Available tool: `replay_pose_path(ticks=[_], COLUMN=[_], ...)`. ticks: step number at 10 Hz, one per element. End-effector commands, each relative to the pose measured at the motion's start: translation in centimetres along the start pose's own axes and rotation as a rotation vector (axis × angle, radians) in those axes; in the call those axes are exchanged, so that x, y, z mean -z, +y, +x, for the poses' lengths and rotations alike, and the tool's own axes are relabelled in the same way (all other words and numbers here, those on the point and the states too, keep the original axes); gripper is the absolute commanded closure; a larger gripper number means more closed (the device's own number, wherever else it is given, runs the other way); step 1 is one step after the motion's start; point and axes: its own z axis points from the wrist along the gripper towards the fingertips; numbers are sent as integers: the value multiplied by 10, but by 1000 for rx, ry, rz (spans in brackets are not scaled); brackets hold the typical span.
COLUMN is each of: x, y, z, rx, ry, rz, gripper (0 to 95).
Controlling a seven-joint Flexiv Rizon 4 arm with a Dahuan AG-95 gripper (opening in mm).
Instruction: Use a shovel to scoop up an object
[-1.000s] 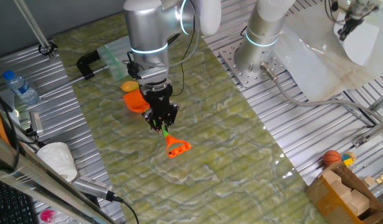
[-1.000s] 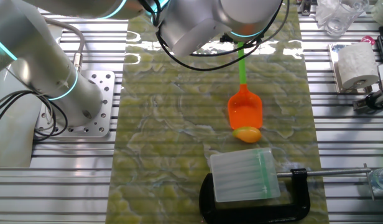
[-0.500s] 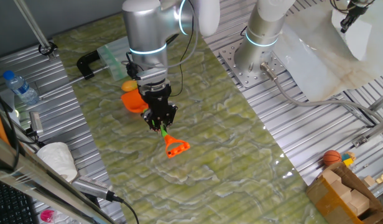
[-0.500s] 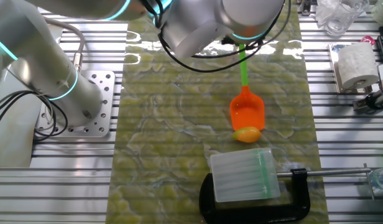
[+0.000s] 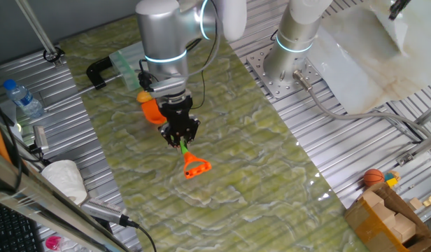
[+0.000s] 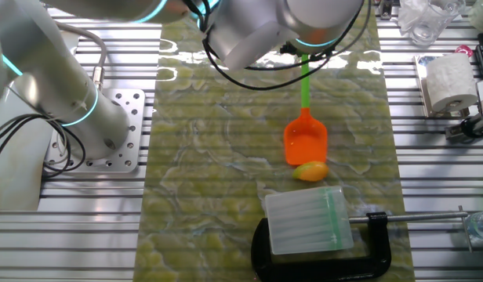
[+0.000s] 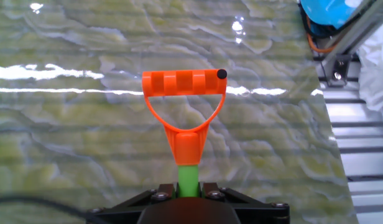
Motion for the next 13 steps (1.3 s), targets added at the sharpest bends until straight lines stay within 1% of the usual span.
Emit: replay_pose_path(ticks=[1, 3, 5, 7, 8, 11, 13], x=[-4, -4, -4, -4, -4, -4, -3], y=[-2, -2, -2, -2, -2, -2, -2], z=[1, 1, 1, 1, 1, 1, 2], rx=[-34, -38, -50, -40, -37, -25, -6], ry=[27, 32, 29, 2, -2, -1, 7], rz=[23, 29, 34, 38, 36, 35, 34], gripper=[950, 950, 950, 950, 950, 950, 950])
